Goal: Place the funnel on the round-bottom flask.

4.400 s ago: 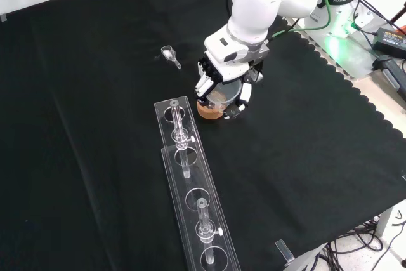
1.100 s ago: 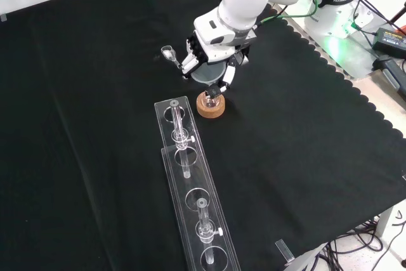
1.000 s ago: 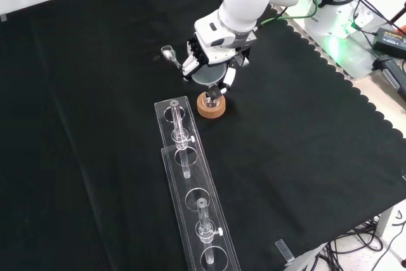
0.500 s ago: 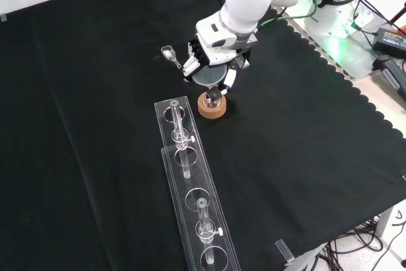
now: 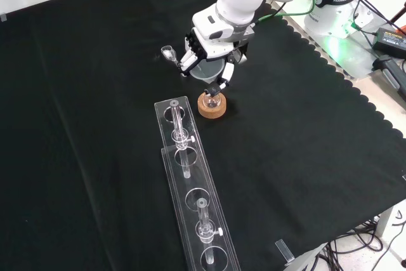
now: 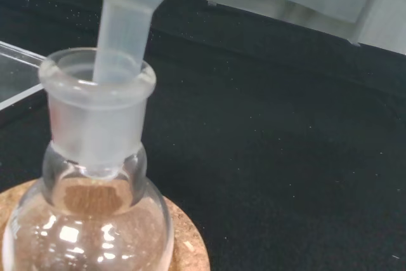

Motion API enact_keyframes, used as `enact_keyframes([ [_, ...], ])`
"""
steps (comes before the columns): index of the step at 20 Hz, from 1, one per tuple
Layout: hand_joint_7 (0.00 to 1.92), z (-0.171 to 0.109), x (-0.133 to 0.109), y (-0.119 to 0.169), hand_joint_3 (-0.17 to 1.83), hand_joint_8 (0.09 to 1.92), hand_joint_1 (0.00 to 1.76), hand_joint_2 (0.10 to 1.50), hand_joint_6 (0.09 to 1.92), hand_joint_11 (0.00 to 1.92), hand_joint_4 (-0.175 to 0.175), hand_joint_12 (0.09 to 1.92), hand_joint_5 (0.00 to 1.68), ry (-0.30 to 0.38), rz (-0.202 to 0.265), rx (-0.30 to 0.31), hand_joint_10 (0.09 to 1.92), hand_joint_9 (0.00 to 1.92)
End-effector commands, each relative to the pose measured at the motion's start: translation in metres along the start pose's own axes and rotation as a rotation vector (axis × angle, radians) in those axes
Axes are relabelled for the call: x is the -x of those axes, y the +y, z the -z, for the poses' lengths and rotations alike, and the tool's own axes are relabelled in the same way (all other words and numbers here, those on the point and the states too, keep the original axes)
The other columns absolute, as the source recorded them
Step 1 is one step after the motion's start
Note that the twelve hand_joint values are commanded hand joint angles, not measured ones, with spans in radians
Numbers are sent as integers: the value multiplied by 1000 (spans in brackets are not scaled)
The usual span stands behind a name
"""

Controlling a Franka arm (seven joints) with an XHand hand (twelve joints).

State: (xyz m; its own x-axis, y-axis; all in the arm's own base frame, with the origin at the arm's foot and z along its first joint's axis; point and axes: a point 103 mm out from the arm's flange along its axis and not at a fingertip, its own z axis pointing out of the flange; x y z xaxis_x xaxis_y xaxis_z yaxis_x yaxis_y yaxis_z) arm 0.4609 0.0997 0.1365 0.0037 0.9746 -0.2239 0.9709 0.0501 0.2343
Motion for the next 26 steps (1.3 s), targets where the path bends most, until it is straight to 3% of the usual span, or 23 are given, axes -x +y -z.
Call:
enact_keyframes([
  [1,1111,-6,2,-2,604,1165,987,661,936,1858,-175,436,1040,38,-10,-13,309,1702],
  [4,971,-8,2,-4,594,1110,908,647,981,1717,-175,462,935,70,-21,-29,252,1545],
  [6,884,-10,0,-6,564,1053,822,640,1033,1459,-175,698,819,80,-19,-33,282,1375],
  [8,826,-12,-1,-9,533,1032,751,644,1075,1208,-172,958,729,95,-22,-39,447,1193],
  [10,798,-13,-1,-10,511,1025,717,652,1105,1094,-168,1082,678,108,-25,-45,599,1077],
  [13,778,-17,-1,-14,500,1020,697,658,1116,1049,-166,1124,650,145,-30,-55,670,1019],
  [18,751,-16,-2,-14,490,1025,695,669,1114,1041,-168,1133,645,133,-12,-56,699,996],
  [22,736,-12,0,-10,487,1026,700,676,1109,1044,-169,1132,649,179,-18,-87,703,991],
  [26,724,-12,-1,-14,483,1026,708,678,1102,1047,-170,1131,650,170,-19,-84,706,987],
])
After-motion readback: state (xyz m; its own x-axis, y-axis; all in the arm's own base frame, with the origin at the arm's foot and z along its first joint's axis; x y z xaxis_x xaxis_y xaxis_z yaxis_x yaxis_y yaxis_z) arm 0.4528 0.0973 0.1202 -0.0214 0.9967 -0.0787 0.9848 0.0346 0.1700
